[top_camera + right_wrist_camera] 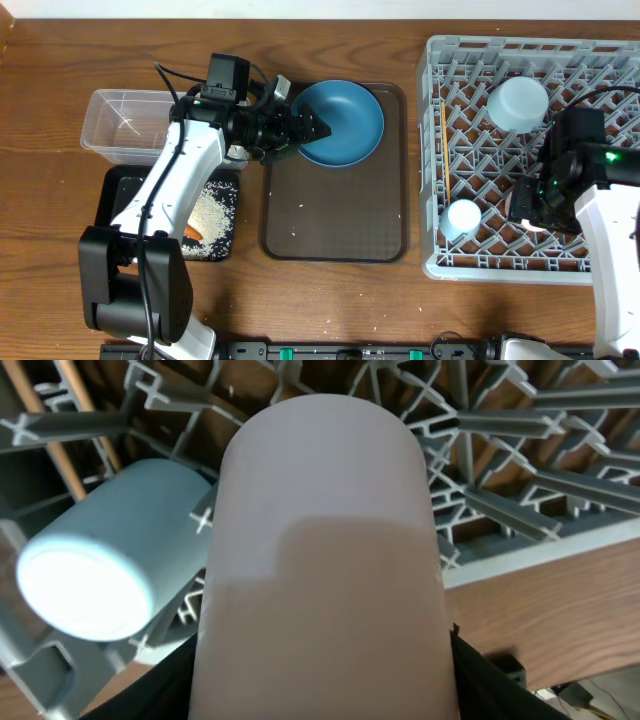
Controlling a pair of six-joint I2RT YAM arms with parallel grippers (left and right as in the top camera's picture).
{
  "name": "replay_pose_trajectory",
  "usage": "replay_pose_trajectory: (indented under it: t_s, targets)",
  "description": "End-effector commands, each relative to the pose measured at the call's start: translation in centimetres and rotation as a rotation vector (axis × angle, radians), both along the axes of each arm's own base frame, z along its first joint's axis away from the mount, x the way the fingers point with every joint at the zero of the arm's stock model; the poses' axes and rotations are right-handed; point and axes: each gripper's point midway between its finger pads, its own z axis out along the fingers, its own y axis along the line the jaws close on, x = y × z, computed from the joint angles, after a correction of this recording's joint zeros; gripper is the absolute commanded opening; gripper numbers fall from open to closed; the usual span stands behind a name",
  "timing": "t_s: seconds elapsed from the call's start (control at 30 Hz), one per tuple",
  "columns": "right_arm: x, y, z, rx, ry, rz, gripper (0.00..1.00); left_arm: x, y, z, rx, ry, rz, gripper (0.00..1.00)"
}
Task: Sort waste into correct bins and load items into the dishwasher rack
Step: 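Carry the pink cup right and lower it into the grey rack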
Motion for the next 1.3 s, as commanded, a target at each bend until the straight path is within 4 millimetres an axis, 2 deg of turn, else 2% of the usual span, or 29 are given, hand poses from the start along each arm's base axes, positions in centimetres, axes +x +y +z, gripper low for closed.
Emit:
replay_pose_trajectory:
  t_s: [0.0,0.4,0.63,0.67,0.8,0.93,1.27]
  targets:
    - [-0.16,-0.44,-0.66,-0.016,0.006,-0.022,0.38,0.19,0.14,0.90,0.009,-0.036,-0.001,0.95]
    - [-0.32,-0.41,-0.82,-0.014,0.013,-0.022,0.38,0.20,0.14,0.90,0.009,-0.036,-0.001,0.95]
    - [-0.41,-0.40,-0.83,-0.014,0.017,-0.022,0.41,0.19,0.14,0.90,0.009,-0.035,-0.001,0.95]
    - [-0.40,-0.40,-0.83,-0.014,0.017,-0.022,0.43,0.19,0.15,0.90,0.009,-0.035,-0.001,0.95]
    - [-0.40,-0.35,-0.84,-0.011,0.016,-0.021,0.61,0.19,0.14,0.90,0.009,-0.036,-0.001,0.96]
    - [-0.36,-0.28,-0.84,-0.007,0.015,-0.021,0.70,0.19,0.15,0.90,0.009,-0.035,-0.001,0.95]
    - [-0.25,-0.14,-0.85,0.002,0.009,-0.020,0.77,0.19,0.14,0.90,0.009,-0.036,-0.001,0.95]
